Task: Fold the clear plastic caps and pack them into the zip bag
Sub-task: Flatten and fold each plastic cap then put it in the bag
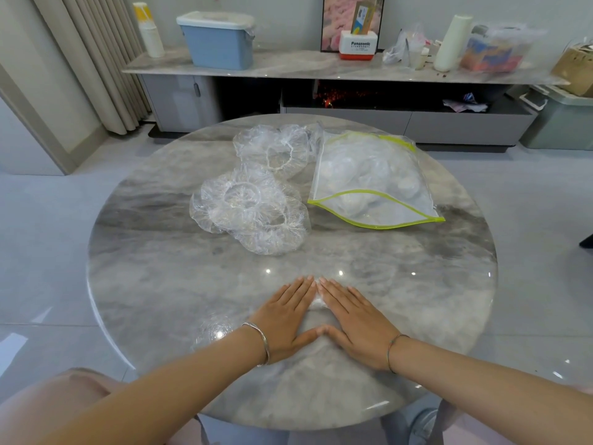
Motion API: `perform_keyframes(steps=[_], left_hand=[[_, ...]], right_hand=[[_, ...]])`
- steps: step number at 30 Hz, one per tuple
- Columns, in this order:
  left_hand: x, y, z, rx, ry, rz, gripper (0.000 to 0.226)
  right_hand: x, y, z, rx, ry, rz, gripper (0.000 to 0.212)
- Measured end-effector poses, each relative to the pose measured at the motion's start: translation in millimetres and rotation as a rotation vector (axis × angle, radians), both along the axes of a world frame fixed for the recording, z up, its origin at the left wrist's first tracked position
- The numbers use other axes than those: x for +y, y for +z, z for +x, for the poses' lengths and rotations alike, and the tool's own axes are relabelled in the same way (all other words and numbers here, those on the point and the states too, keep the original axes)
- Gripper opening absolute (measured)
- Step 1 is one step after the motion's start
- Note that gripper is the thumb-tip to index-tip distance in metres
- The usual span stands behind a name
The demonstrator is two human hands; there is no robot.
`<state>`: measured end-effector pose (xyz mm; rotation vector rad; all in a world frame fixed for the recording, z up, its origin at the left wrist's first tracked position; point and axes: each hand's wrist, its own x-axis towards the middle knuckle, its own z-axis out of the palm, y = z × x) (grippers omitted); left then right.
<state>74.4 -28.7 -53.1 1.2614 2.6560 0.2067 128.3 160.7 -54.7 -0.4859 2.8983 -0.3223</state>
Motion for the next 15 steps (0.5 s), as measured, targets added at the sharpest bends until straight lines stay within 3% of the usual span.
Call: perform_keyframes(steps=[3, 5, 8, 11, 15], left_hand=[[1.4, 2.1, 2.3, -0.003, 0.015, -0.012, 0.088], [1.7, -1.1, 3.8, 0.012, 0.023, -0.007, 0.088], [4.8, -5.1, 7.5, 0.020, 0.049, 0.010, 0.091], [11.5, -1.1, 9.2, -0.004, 0.060, 0.019, 0.084], [19.7, 2.2, 9.0, -0.001, 0.040, 0.038, 0.073]], right_hand=[[-3.4, 6.4, 0.5, -0.062, -0.026, -0.078, 0.081], [-4.6, 11.9, -1.3, -0.064, -0.103, -0.301, 0.075], [-0.7, 15.1, -15.1, 0.053, -0.472, -0.617, 0.066], [5.4, 19.9, -34.6, -0.161, -0.820, -0.869, 0.055], [10.2, 22.2, -43.5, -0.352, -0.853, -1.017, 0.051]])
